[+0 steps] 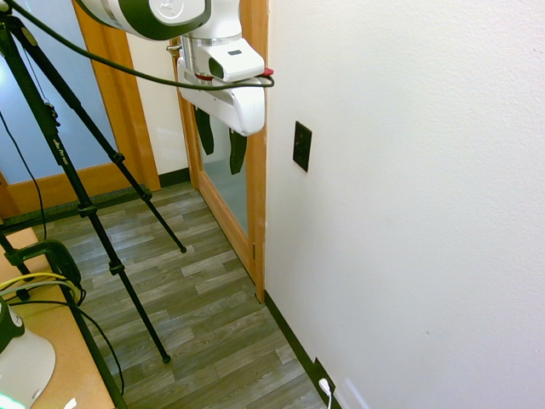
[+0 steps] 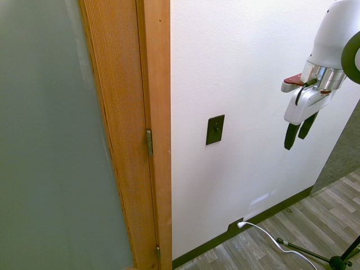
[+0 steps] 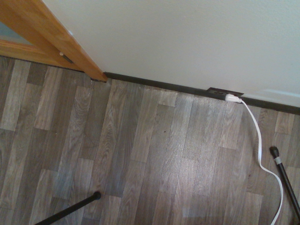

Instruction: Turn off the light

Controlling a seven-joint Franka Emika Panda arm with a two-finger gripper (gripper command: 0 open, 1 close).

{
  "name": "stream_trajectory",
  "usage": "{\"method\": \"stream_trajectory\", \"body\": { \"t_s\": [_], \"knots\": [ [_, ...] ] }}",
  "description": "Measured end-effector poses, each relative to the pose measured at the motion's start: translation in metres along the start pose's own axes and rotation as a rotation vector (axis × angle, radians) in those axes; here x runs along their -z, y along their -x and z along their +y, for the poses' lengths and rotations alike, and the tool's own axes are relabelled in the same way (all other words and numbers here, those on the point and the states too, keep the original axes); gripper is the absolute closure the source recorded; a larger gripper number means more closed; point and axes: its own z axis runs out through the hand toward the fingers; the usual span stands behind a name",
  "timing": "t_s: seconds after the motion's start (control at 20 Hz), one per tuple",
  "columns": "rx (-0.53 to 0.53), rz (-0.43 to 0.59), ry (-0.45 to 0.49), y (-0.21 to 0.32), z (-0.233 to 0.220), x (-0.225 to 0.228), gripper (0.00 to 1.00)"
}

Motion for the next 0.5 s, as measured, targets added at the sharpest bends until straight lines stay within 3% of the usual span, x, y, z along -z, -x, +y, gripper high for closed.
{"method": "stream_trajectory", "body": {
  "t_s": [0.25, 0.5],
  "knots": [
    [0.009, 0.044, -0.048, -0.004, -0.010, 0.000, 0.00],
    [-0.002, 0.140, -0.155, -0.029, -0.065, -0.033, 0.00]
  ]
}}
